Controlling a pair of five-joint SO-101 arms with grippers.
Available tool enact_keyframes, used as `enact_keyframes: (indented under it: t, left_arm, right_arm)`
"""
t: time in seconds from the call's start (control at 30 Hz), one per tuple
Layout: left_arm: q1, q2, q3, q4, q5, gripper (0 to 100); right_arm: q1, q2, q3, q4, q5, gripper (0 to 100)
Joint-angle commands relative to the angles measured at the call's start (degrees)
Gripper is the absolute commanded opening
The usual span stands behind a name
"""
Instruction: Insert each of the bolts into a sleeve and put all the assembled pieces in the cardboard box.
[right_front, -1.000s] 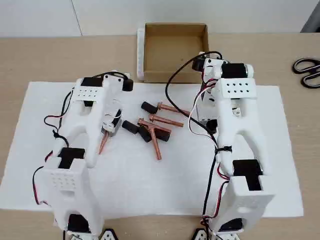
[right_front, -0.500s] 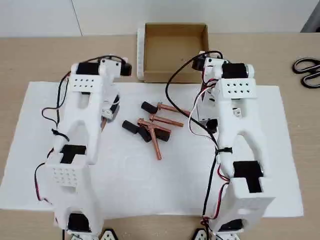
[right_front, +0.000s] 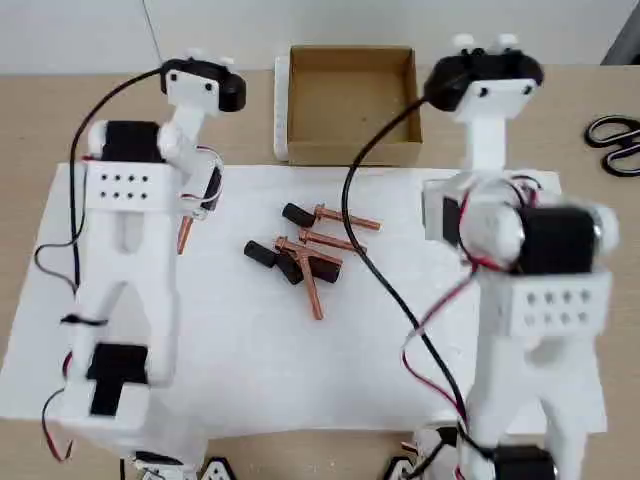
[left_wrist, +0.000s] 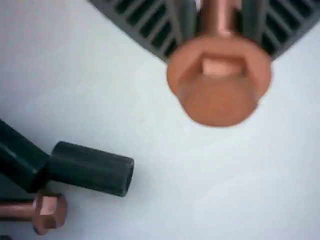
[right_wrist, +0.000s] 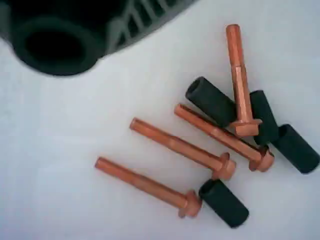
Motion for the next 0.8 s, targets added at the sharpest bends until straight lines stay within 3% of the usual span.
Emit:
enact_keyframes:
  t: [0.0,0.2,0.57,0.67,0.77]
  left_arm:
    - [-0.2,-10.8,3.2,1.0,0.4,1]
    - [0.2,-24.1,10.3,0.9,0.4,1]
    - [-0.2,-37.7,21.1,0.6,0.3,1]
    - [-0.2,-40.5,22.9,-0.8,0.3,1]
    - [-0.1,-43.2,25.1,-1.2,0.1,1]
  right_arm:
    - [-0.7,-10.9,1.1,0.2,0.4,0.4]
    - [-3.9,-25.8,15.9,-2.2,0.4,0.4]
    - [2.2,-44.4,41.7,-13.1,8.5,0.3]
    - [2.2,-46.7,44.7,-15.3,7.2,0.3]
    - [2.4,-50.2,47.9,-19.0,0.9,0.3]
